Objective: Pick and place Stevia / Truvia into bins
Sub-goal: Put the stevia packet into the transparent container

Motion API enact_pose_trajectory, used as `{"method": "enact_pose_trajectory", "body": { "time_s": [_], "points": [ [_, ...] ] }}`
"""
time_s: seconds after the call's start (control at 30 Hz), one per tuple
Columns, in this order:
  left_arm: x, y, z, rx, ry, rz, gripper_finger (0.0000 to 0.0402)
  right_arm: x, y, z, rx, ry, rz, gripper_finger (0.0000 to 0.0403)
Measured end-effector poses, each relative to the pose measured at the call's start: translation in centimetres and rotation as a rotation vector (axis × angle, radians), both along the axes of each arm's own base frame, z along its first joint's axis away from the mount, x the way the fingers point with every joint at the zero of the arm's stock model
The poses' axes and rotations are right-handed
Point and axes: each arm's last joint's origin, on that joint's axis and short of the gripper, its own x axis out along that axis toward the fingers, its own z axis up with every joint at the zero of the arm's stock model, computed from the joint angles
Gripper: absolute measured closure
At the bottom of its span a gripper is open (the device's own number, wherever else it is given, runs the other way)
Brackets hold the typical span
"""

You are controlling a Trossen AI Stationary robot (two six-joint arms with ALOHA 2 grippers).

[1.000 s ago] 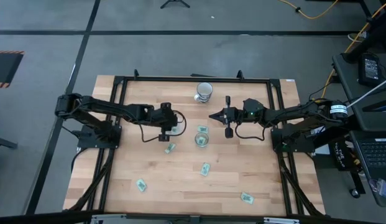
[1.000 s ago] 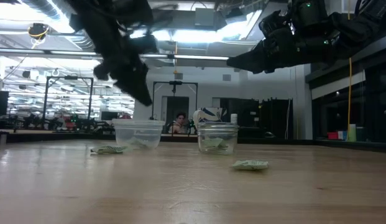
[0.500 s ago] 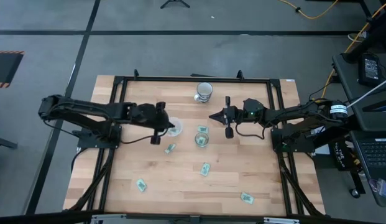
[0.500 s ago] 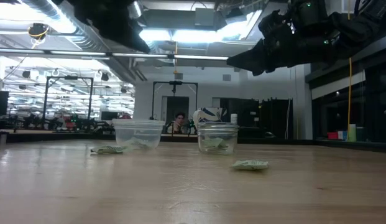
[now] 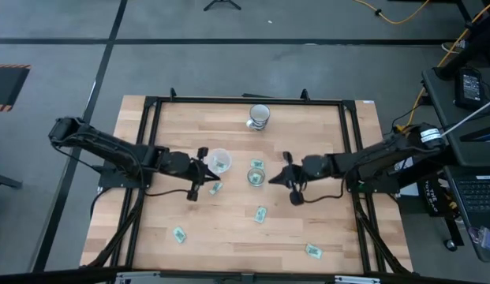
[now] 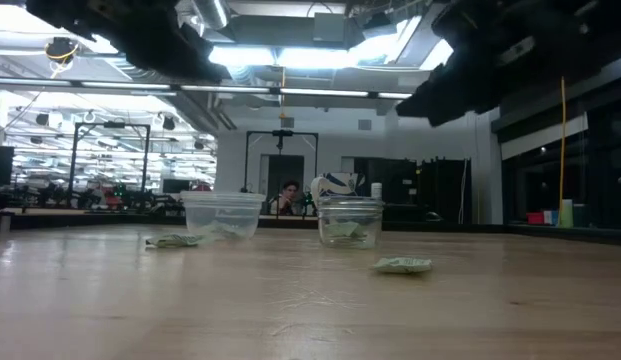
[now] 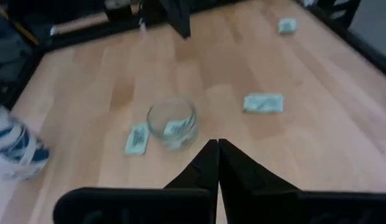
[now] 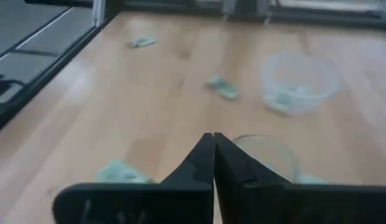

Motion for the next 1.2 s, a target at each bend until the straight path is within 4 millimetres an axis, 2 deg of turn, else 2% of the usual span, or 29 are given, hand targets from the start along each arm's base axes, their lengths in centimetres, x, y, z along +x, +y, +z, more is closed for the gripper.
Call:
{"method": "enact_pose_trajectory", "body": {
  "time_s": [0.2, 0.37, 0.63, 1.0, 1.2],
  "points": [
    [-0.1, -0.8, 0.2, 0.007, -0.029, -0.013, 0.0399, -0.6, 4.4, 1.5, -0.005, 0.134, -0.019, 0.0401],
    [-0.2, -1.2, 0.1, 0.002, -0.029, -0.015, 0.0399, -2.1, 7.8, 2.9, 0.030, 0.224, -0.111, 0.0402],
    [-0.3, -1.7, 0.1, 0.001, -0.029, -0.035, 0.0399, -4.4, 12.3, 2.8, 0.160, 0.346, -0.252, 0.0403],
    [-0.4, -1.9, 0.1, 0.007, -0.031, -0.046, 0.0400, -4.1, 20.0, 5.1, 0.194, 0.633, -0.467, 0.0403],
    [-0.4, -1.9, 0.1, 0.035, -0.032, -0.056, 0.0399, -4.0, 22.8, 5.6, 0.298, 0.747, -0.650, 0.0403]
  ]
}}
